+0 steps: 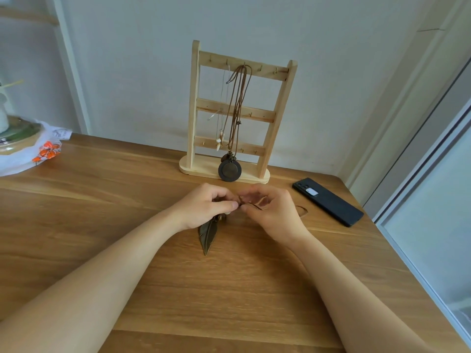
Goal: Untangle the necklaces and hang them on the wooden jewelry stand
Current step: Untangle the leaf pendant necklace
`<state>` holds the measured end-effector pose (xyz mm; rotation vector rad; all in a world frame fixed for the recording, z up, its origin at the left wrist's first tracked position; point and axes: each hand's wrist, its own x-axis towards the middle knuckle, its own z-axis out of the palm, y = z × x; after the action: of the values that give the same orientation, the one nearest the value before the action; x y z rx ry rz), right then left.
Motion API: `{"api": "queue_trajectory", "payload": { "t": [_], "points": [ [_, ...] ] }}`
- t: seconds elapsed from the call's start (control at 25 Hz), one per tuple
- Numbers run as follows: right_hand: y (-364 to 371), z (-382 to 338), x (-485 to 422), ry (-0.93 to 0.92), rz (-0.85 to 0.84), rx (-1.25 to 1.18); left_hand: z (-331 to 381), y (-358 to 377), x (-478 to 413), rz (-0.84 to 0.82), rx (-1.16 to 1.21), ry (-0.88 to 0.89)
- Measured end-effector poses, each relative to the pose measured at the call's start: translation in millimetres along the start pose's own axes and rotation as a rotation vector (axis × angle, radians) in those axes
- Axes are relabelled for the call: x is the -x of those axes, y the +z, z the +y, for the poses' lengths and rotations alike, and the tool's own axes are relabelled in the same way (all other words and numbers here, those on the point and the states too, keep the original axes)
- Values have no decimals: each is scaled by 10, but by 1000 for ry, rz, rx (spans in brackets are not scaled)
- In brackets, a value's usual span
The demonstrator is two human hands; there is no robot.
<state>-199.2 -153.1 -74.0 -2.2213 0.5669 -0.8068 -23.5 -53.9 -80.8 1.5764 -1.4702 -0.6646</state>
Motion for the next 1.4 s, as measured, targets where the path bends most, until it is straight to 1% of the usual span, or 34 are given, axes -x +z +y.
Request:
{"api": "queue_trajectory", "payload": {
  "t": [0.08,0.16,0.24,0.32,0.4,0.6,0.68,0.8,0.84,0.92,1.0,1.08,1.16,1.24,1.28,1.32,1.4],
  "points": [
    [-11,15,-10,23,-10,-83,0,5,1,4,3,-10],
    [-22,13,-22,91,-8,-213,-3,-2,-4,8,3,-21],
    [-57,30,-30,138,43,-267,8,-6,-4,13,20,-36],
    [-91,37,-31,133,94,-263,11,-18,-2,19,40,-37],
    [-96,25,-23,89,97,-240,11,-24,-2,8,49,-30],
    [-3,-21,-13,-21,-35,-26,-17,-20,-6,-25,88,-3],
    [-5,-9,-18,-1,-1,-19,-30,-19,-10,-25,75,-6],
    [-60,42,-26,64,130,-112,-32,-10,-11,-13,69,-29],
    [-70,44,-24,66,126,-121,-29,-6,-12,-13,69,-32],
    [-54,20,-11,56,33,-73,-22,-6,-10,-15,58,-31],
    [-12,-14,-9,33,-51,26,-24,-14,-9,-19,64,-20],
    [4,-11,-22,18,-64,87,-20,-14,-9,-27,66,-18],
    [3,31,-35,76,-3,46,-22,-6,-7,-19,51,-24],
    [-27,80,-46,187,100,-101,-24,0,-2,-10,59,-36],
    [-50,94,-47,222,121,-147,-24,0,-1,-9,68,-37],
    [-70,92,-40,229,100,-159,-30,-2,-1,-9,74,-33],
    [-75,67,-23,193,-13,-119,-38,-12,-3,-11,71,-24]
  ]
}}
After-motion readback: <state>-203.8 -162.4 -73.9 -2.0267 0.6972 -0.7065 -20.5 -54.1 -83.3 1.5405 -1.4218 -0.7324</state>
